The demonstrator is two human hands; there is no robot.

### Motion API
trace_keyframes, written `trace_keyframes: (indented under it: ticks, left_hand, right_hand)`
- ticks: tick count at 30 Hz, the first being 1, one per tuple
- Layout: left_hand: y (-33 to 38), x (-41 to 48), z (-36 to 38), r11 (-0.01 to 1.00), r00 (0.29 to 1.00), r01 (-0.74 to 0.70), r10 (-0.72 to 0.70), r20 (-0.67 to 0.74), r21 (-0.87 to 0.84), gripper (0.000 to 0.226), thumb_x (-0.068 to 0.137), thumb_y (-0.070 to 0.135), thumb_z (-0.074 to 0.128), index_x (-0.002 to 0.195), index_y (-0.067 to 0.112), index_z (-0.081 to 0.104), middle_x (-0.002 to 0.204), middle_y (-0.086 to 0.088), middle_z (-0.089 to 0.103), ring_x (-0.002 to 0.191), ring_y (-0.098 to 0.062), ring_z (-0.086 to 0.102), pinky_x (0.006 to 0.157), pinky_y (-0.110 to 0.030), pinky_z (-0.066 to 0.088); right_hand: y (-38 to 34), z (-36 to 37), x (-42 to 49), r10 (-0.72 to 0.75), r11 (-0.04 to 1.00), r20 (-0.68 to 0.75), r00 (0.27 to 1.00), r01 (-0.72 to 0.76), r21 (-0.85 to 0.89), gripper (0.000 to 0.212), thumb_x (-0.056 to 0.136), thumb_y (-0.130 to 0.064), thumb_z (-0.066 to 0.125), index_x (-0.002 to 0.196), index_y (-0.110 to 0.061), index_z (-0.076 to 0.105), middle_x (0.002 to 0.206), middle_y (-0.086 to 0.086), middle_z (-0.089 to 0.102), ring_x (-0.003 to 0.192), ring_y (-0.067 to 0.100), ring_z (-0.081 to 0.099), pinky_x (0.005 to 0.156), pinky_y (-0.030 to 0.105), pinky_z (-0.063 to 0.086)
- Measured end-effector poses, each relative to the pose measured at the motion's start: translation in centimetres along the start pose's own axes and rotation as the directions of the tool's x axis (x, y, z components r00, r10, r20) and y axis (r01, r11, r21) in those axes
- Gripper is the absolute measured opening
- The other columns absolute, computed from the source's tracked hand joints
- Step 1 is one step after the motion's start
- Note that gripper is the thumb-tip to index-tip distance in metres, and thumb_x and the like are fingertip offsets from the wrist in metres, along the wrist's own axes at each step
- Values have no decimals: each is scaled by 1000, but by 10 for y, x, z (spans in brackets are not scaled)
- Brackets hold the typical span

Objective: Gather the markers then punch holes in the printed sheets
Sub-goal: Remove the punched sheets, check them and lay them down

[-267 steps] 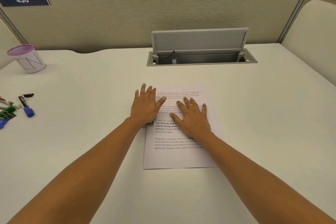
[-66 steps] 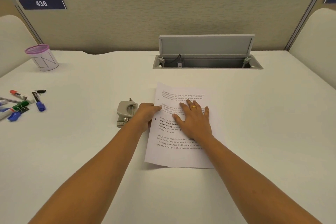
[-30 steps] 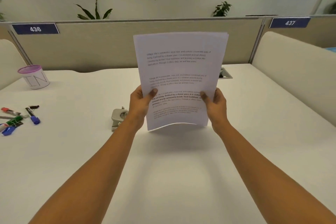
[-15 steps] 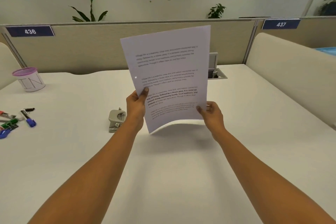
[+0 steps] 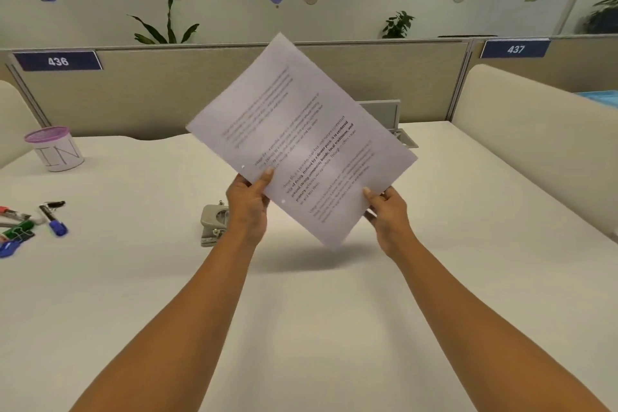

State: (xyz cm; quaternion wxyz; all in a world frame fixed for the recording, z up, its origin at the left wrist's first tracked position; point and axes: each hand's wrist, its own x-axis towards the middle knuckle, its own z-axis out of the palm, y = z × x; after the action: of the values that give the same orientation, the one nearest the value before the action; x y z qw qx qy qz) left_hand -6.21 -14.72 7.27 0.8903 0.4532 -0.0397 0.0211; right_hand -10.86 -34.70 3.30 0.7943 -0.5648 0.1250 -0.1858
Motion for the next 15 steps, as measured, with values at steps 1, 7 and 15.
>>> trace_keyframes:
  ticks: [1, 7, 15]
  left_hand:
    - [5, 3, -4, 1000, 999, -15, 15, -31, -4, 25, 85, -8, 55, 96, 14, 61, 89, 3, 71, 83, -12, 67, 79, -25, 58]
    - [32, 17, -39, 976, 993, -51, 72, -92, 212, 27, 81, -5, 62, 94, 18, 62, 90, 0, 69, 68, -8, 69, 65, -23, 59]
    - [17, 20, -43, 879, 998, -8, 37, -51, 477, 30, 80, -5, 64, 108, 5, 61, 100, -9, 68, 97, -28, 65, 89, -39, 52]
  right_hand:
    - [-3, -5, 2, -32, 999, -32, 999, 32, -14, 15, 92, -6, 52, 105, -13, 56, 97, 1, 64, 93, 21, 59, 78, 32, 52]
    - [-27, -23, 10, -208, 976, -152, 966, 194, -102, 21, 94, -5, 48, 83, -21, 55, 84, -3, 60, 77, 13, 57, 71, 25, 52]
    - [-33, -19, 12, -293, 938, -144, 945, 255, -233, 6, 96, -12, 48, 101, -10, 50, 88, -7, 60, 78, 9, 58, 63, 14, 50]
